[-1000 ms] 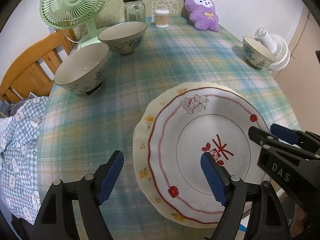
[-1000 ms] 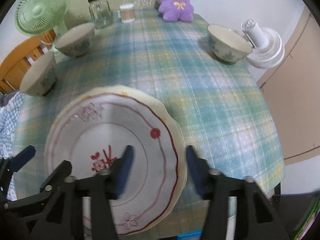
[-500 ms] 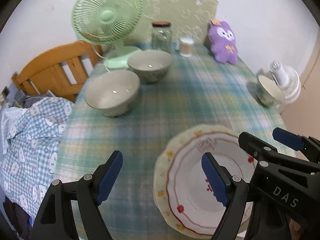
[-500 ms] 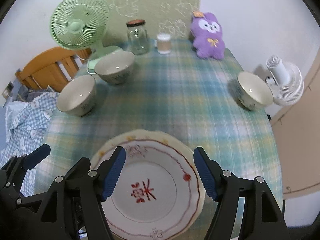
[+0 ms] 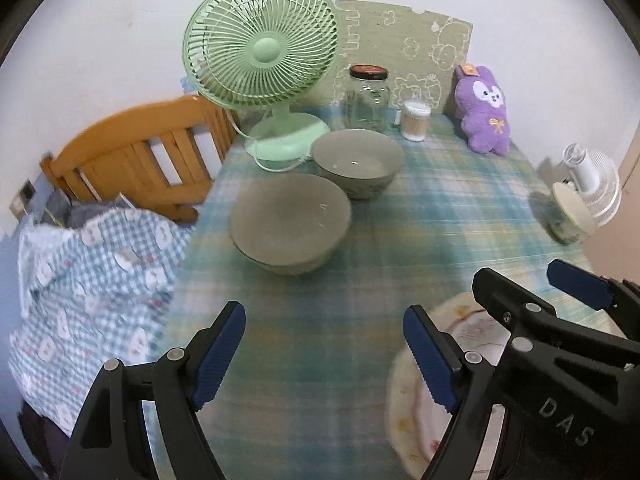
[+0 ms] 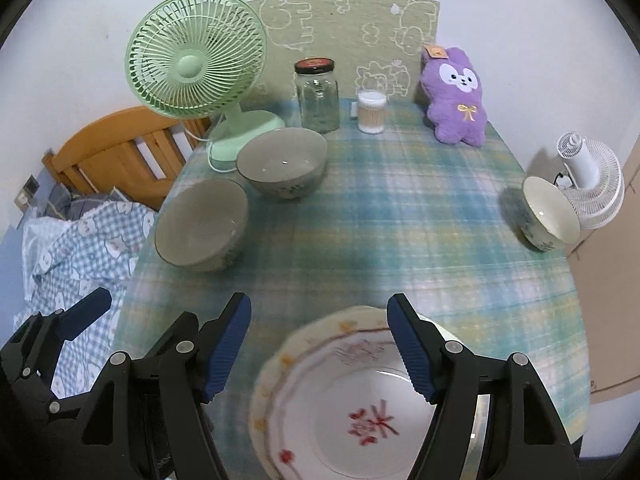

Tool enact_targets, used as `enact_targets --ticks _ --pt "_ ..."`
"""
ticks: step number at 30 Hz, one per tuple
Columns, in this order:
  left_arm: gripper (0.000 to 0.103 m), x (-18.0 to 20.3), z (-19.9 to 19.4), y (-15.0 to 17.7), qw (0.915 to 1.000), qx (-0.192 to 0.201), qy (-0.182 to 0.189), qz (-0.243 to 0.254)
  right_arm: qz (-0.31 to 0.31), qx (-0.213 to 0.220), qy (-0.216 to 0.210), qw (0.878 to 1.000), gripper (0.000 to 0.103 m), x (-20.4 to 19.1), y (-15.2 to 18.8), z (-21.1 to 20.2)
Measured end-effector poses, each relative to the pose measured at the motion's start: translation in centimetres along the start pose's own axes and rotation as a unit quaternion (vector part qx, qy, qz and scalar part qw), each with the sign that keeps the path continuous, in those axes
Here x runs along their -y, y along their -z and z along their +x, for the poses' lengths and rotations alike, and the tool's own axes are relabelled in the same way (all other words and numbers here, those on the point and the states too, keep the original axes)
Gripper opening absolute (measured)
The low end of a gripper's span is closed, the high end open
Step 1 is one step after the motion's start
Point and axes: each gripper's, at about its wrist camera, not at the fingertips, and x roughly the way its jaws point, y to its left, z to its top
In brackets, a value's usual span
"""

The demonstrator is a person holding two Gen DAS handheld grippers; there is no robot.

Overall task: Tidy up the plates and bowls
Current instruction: 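Withdraw the left tool from the plates toward the white bowls, then grasp the rim of the large white bowl with the left tool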

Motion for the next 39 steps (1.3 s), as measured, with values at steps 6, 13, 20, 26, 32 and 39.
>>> enact_targets --ticks 6,13,20,26,32,39 --pt "0.083 -2.7 1.6 -1.4 0.9998 -0.006 0.018 0.006 0.013 0.001 0.009 1.000 0.074 -2.7 -1.5 1.5" --pt "0.083 -5.6 3.8 -3.1 0.9994 0.007 0.033 0.007 0.020 0.011 0.034 0.999 0.074 -5.5 -3.6 3.8" --pt "0.081 -7.5 6.9 -4.7 0.9988 0.003 0.045 0.018 0.031 0.009 0.052 0.998 0.074 -7.3 -5.1 6.7" --pt "0.077 -8.4 9.2 -5.2 0.9986 -0.002 0.051 0.015 0.029 0.001 0.064 0.998 0.074 -8.3 -6.0 9.4" --pt "0.071 -9.2 11.5 -5.4 0.9985 -0.016 0.051 0.011 0.033 -0.011 0.075 0.997 0.074 -8.9 -6.3 11.7" --pt "0.063 -9.4 13.5 -5.5 0.9974 -0.033 0.063 0.007 0.035 -0.022 0.083 0.996 0.068 -9.0 -6.4 13.7"
